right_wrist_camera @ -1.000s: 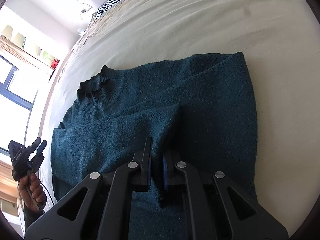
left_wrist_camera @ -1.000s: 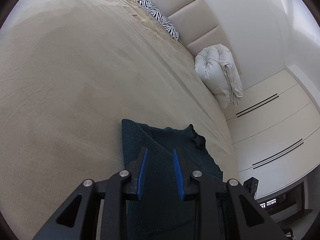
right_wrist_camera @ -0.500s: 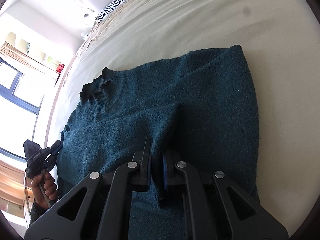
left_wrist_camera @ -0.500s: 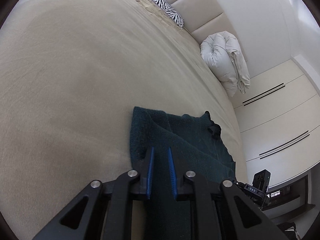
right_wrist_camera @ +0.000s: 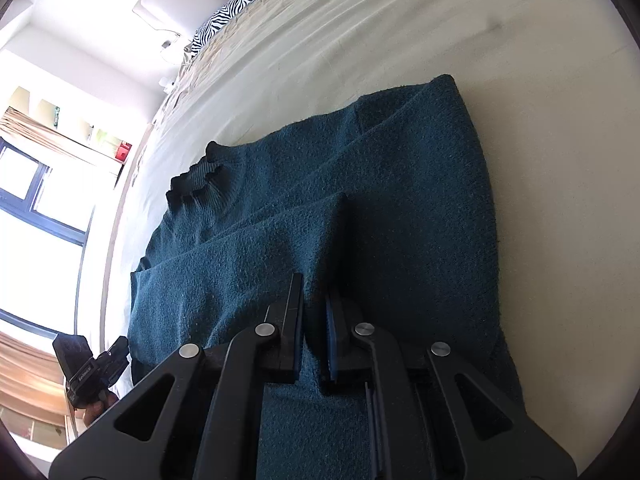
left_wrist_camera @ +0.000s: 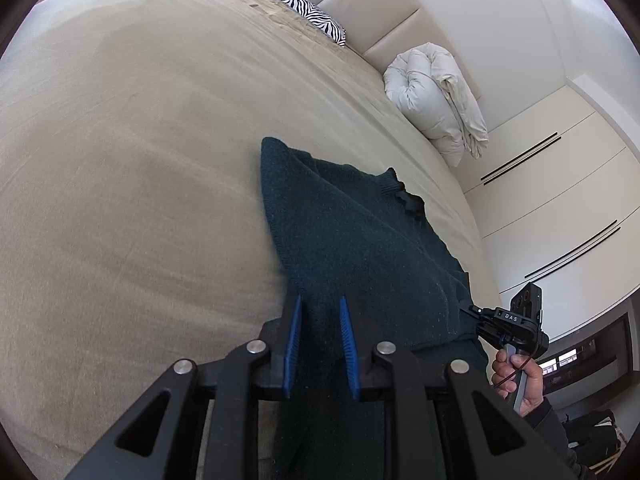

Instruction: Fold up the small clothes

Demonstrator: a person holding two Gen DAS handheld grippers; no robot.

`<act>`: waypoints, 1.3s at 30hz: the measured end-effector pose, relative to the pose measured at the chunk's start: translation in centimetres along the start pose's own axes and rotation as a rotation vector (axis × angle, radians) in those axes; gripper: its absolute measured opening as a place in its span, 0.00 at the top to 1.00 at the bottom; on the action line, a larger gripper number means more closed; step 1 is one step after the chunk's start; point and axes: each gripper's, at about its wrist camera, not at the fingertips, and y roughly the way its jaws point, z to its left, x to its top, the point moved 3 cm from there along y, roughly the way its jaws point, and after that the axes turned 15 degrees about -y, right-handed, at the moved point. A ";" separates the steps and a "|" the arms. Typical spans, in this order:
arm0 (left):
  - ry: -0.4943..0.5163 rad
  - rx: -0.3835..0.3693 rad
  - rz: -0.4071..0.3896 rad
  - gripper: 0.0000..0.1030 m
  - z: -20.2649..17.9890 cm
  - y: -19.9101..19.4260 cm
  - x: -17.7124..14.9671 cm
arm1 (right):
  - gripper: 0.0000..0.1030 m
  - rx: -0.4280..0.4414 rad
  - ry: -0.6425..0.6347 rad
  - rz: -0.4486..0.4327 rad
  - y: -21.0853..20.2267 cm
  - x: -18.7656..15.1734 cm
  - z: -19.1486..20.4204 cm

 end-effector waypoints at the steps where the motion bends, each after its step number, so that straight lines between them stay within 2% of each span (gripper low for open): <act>1: 0.009 0.008 0.007 0.80 -0.1 0.1 -0.4 | 0.92 -0.004 -0.004 -0.001 0.0 0.0 0.1; 8: 0.050 0.043 0.005 0.80 -0.2 0.3 -2.3 | 0.92 -0.076 -0.069 0.000 -0.2 0.4 1.0; 13: 0.079 0.063 0.006 0.80 -0.1 0.0 -3.1 | 0.92 -0.114 -0.110 -0.038 -0.9 1.1 1.8; 15: 0.072 0.063 0.009 0.78 0.3 0.2 -3.1 | 0.92 -0.124 -0.111 -0.016 -0.5 1.2 1.7; 17: 0.062 0.059 0.012 0.78 0.7 0.3 -3.2 | 0.92 -0.126 -0.106 0.022 0.3 0.9 1.3; 26: 0.030 0.053 0.014 0.78 0.8 -0.5 -2.9 | 0.92 -0.083 -0.033 -0.014 -0.2 0.1 0.0; 28: 0.018 0.058 -0.001 0.71 0.8 -1.2 -2.9 | 0.91 -0.050 0.018 -0.016 -0.4 -0.1 -0.6; 30: 0.007 0.065 -0.021 0.49 0.8 -2.4 -3.5 | 0.90 -0.044 0.053 -0.028 -1.2 -0.5 -1.1; 32: 0.001 0.060 -0.037 0.43 0.9 -4.0 -4.5 | 0.85 -0.062 0.072 -0.052 -2.6 -1.4 -1.4; 35: -0.008 0.050 -0.055 0.43 1.2 -6.9 -6.7 | 0.72 -0.087 0.079 -0.117 -6.1 -3.6 -1.8; 36: -0.012 0.044 -0.056 0.42 1.3 -7.7 -7.5 | 0.65 -0.096 0.076 -0.140 -7.5 -4.6 -1.9; 37: -0.011 0.043 -0.053 0.41 1.3 -8.6 -8.5 | 0.51 -0.104 0.078 -0.159 -8.8 -5.7 -2.0; 39: -0.005 0.051 -0.042 0.39 1.4 -10.0 -10.5 | 0.44 -0.118 0.084 -0.204 -11.6 -8.1 -2.2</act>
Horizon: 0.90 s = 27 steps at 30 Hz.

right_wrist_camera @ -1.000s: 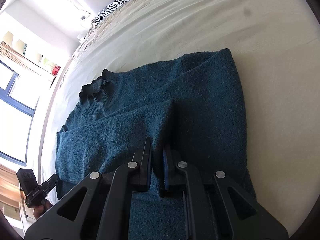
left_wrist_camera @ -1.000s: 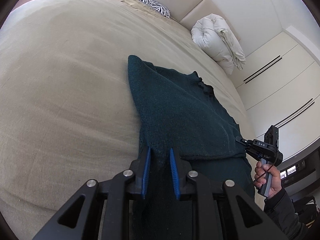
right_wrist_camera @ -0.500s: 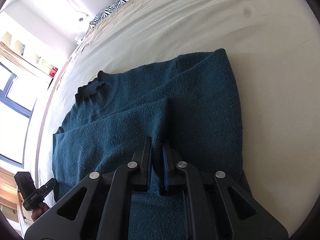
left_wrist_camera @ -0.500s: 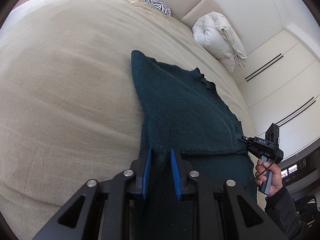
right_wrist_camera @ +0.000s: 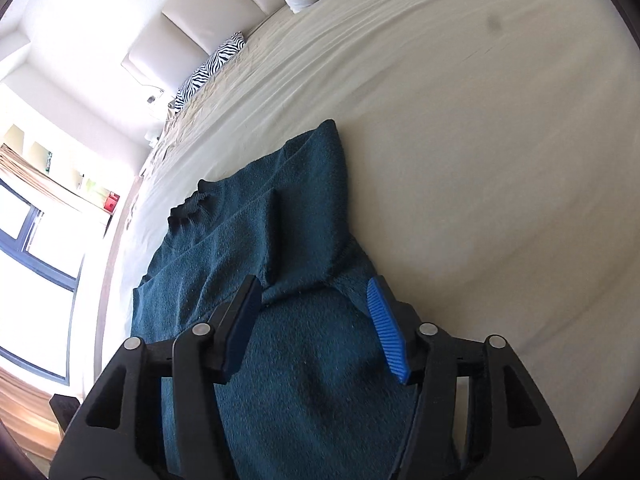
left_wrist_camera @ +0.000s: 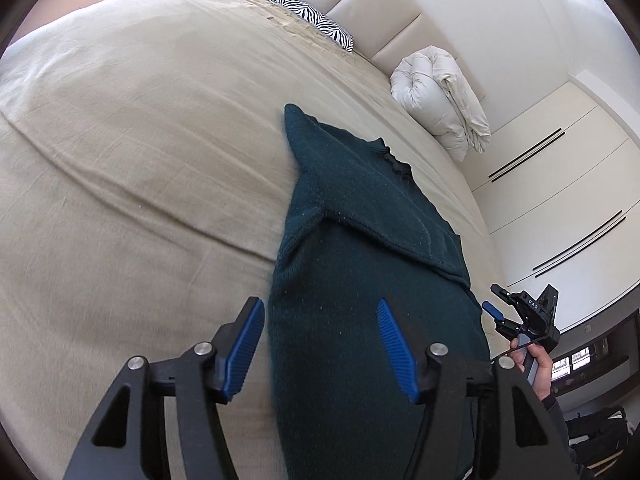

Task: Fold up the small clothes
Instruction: 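Move both tools to the sweater hem and grasp the hem with the left tool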

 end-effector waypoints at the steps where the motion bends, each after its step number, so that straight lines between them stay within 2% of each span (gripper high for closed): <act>1: 0.003 0.006 0.008 0.37 0.2 -0.6 -1.0 | 0.44 0.006 -0.005 -0.012 -1.5 -0.9 -0.3; 6: -0.015 0.035 0.067 0.34 1.1 -3.0 -6.0 | 0.44 0.020 -0.042 -0.021 -7.8 -5.8 -1.0; 10: -0.035 0.061 0.094 0.33 2.0 -4.2 -9.3 | 0.44 -0.009 -0.108 0.005 -11.4 -9.7 -1.5; 13: -0.070 0.064 0.128 0.32 2.7 -4.4 -11.2 | 0.44 -0.038 -0.130 0.031 -12.8 -12.5 -2.0; 17: -0.051 0.062 0.148 0.32 2.3 -4.8 -12.9 | 0.44 -0.034 -0.102 0.056 -13.8 -15.7 -3.2; 22: -0.031 0.068 0.179 0.32 1.8 -4.5 -14.0 | 0.44 -0.027 -0.062 0.062 -14.4 -17.3 -4.2; 27: -0.018 0.093 0.203 0.33 1.6 -3.8 -14.2 | 0.44 -0.034 -0.066 0.055 -14.9 -17.2 -4.6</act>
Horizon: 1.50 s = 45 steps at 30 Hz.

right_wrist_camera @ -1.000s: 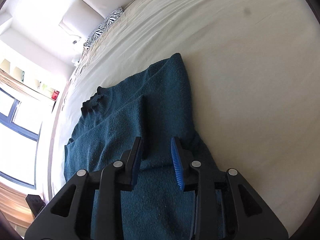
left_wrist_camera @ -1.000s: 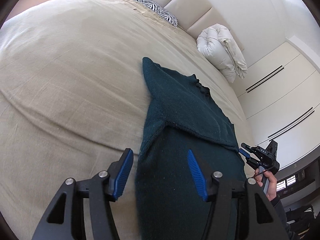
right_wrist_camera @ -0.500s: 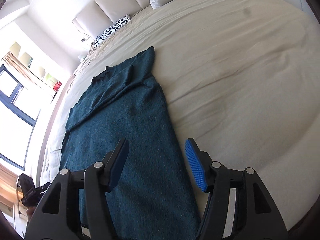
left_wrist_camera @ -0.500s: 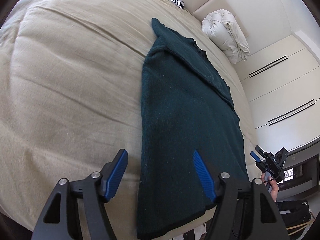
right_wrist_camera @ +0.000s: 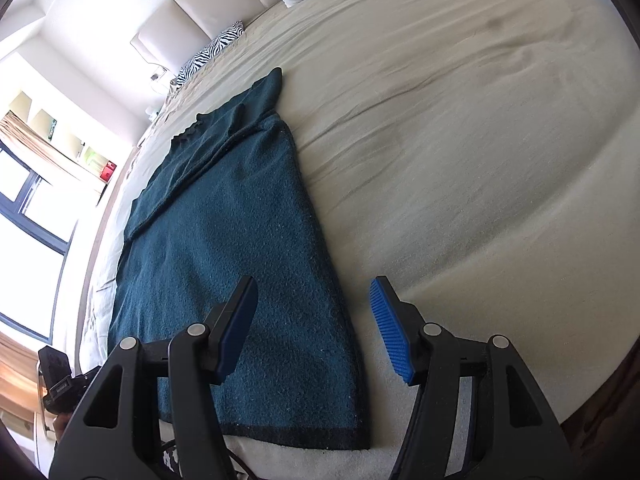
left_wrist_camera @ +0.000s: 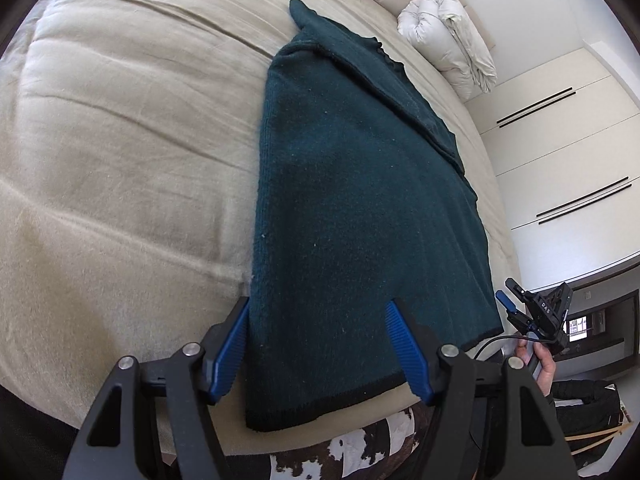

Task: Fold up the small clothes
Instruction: 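Move both tools to the sweater hem and grasp the hem with the left tool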

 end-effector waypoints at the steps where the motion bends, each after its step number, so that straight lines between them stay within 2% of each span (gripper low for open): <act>1: 0.007 0.009 0.005 0.33 -0.1 0.1 -0.1 | 0.44 0.000 0.004 0.003 0.2 0.2 0.0; 8: 0.015 0.025 0.023 0.35 -0.2 0.3 -0.4 | 0.44 -0.014 -0.018 0.024 0.8 0.1 0.3; 13: -0.007 0.046 0.031 0.46 0.4 0.2 -0.1 | 0.44 -0.024 -0.050 0.023 0.9 0.5 1.0; 25: 0.022 0.088 0.093 0.46 -0.5 0.6 -1.1 | 0.44 -0.080 -0.066 0.085 -1.0 -0.2 -0.6; 29: 0.025 0.090 0.102 0.47 -0.5 0.8 -1.1 | 0.44 -0.053 -0.043 0.114 -1.3 -1.0 -1.4; 31: 0.016 0.096 0.103 0.53 -0.2 0.8 -1.1 | 0.44 -0.028 -0.023 0.114 -1.5 -1.2 -1.6; 33: -0.001 0.094 0.108 0.66 0.1 0.6 -1.0 | 0.44 0.007 -0.001 0.116 -1.7 -1.5 -1.8; 35: -0.022 0.081 0.121 0.71 0.6 0.5 -1.0 | 0.44 0.033 0.016 0.120 -1.8 -1.6 -1.8; 39: -0.049 0.060 0.156 0.69 1.4 0.5 -1.2 | 0.44 0.067 0.041 0.126 -2.0 -1.9 -1.9; 43: -0.071 0.043 0.159 0.69 1.6 0.6 -1.3 | 0.44 0.084 0.044 0.144 -1.9 -2.2 -1.7; 45: -0.078 0.037 0.157 0.73 1.8 0.5 -1.2 | 0.44 0.086 0.043 0.155 -1.9 -2.3 -1.6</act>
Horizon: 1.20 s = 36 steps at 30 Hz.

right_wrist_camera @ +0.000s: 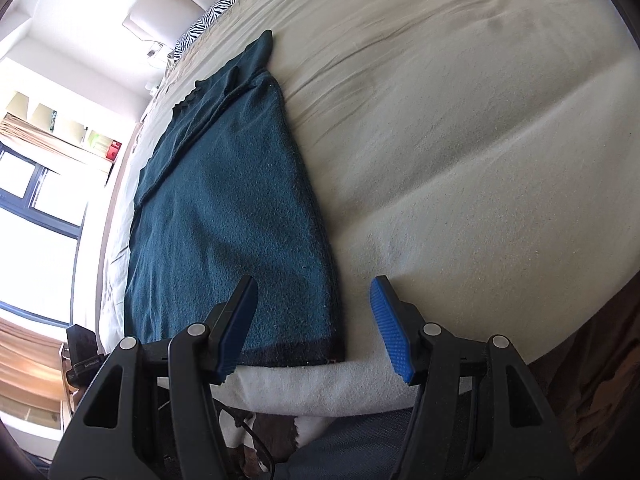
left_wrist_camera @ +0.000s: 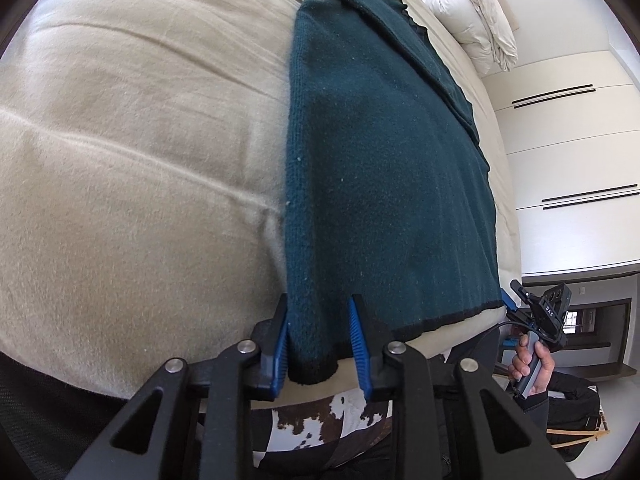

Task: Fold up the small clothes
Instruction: 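Move both tools to the sweater hem and grasp the hem with the left tool, then fold the hem toward the collar with the left tool while the right tool grasps it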

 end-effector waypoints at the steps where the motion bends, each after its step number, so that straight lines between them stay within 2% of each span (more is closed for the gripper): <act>1: -0.001 -0.003 -0.001 0.74 0.4 -0.3 0.1 | 0.44 0.001 0.003 0.003 0.0 0.0 0.0; 3: -0.001 0.003 -0.010 0.91 0.7 -0.5 0.2 | 0.44 0.007 0.012 0.008 -0.2 -0.1 -0.2; 14: -0.022 -0.031 -0.068 0.93 0.8 -1.7 0.1 | 0.44 0.030 0.031 0.056 0.0 -0.5 -0.6; 22: -0.026 -0.034 -0.075 0.93 0.9 -1.4 -0.1 | 0.45 0.042 0.009 0.090 0.5 -0.5 -0.1; 28: -0.022 -0.041 -0.077 0.93 1.0 -1.6 0.1 | 0.52 0.086 0.023 0.124 1.7 -0.6 0.0; 29: -0.020 -0.042 -0.077 0.93 1.1 -1.6 0.0 | 0.54 0.098 0.041 0.119 1.7 -0.5 -0.2; 31: -0.017 -0.042 -0.077 0.93 1.1 -1.7 0.0 | 0.67 0.106 0.062 0.119 1.8 -0.5 -0.8; 33: -0.015 -0.043 -0.077 0.93 1.2 -1.7 0.0 | 0.71 0.108 0.065 0.121 1.9 -0.6 -1.1; 36: -0.016 -0.047 -0.075 0.93 1.4 -1.8 0.0 | 0.91 0.106 0.049 0.132 1.9 -0.8 -1.1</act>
